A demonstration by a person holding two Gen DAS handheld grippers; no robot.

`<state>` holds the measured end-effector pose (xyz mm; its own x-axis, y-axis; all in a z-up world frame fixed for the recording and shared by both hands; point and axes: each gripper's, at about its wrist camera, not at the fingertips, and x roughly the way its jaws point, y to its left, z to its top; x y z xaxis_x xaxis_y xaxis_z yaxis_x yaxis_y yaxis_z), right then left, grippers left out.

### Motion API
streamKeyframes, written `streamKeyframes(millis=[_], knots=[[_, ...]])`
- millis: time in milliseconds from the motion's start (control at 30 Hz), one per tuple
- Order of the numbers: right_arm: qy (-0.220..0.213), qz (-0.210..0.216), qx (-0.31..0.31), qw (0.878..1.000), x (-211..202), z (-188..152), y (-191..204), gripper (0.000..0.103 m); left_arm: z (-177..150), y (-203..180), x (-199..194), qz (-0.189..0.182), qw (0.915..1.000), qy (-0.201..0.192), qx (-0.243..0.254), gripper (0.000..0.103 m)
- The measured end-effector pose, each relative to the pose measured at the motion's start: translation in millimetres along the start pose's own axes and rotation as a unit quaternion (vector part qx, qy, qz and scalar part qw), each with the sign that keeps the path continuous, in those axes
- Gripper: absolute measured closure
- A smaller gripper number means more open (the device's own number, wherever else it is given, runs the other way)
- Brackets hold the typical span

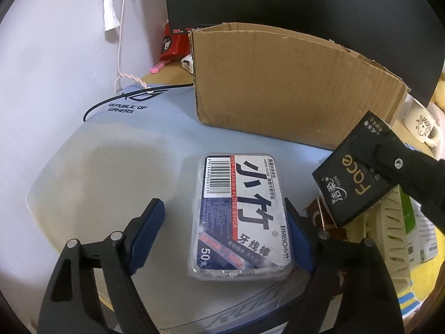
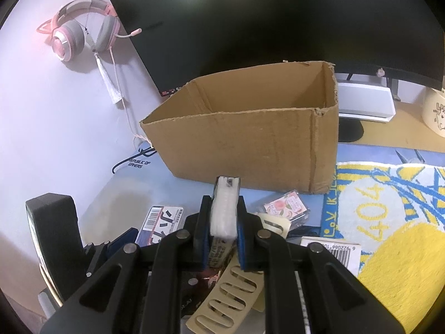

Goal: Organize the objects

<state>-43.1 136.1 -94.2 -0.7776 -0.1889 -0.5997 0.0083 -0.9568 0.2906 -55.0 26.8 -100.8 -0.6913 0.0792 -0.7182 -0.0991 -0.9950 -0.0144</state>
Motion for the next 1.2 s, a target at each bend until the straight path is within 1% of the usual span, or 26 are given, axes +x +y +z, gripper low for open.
streamKeyframes(millis=[667,700,767,833,1000,1133,1200], knots=[[0.001,-0.001,-0.004,1.0,1,-1,0,0.086,-1,-4,-1,0.005,1.0,-0.001,0.006,0.023],[0.001,-0.001,-0.004,1.0,1,-1,0,0.086,-1,-4,0,0.004,0.9999,-0.002,0.01,0.025],[0.001,0.0,-0.004,1.0,0,-1,0,0.086,-1,-3,-1,0.0,0.9999,-0.002,0.011,0.032],[0.001,0.0,-0.004,1.0,0,-1,0,0.086,0,-3,-1,-0.001,0.9999,-0.004,0.013,0.046],[0.0,-0.002,-0.011,1.0,0,-1,2,0.086,1,0,-3,-0.013,0.9999,-0.005,0.008,0.047],[-0.008,-0.014,-0.028,0.999,-4,-3,7,0.086,4,7,-4,-0.028,0.9996,-0.006,-0.008,0.047],[-0.008,-0.011,-0.03,0.999,-6,-2,7,0.086,5,9,-6,-0.029,0.9995,-0.009,-0.013,0.047]])
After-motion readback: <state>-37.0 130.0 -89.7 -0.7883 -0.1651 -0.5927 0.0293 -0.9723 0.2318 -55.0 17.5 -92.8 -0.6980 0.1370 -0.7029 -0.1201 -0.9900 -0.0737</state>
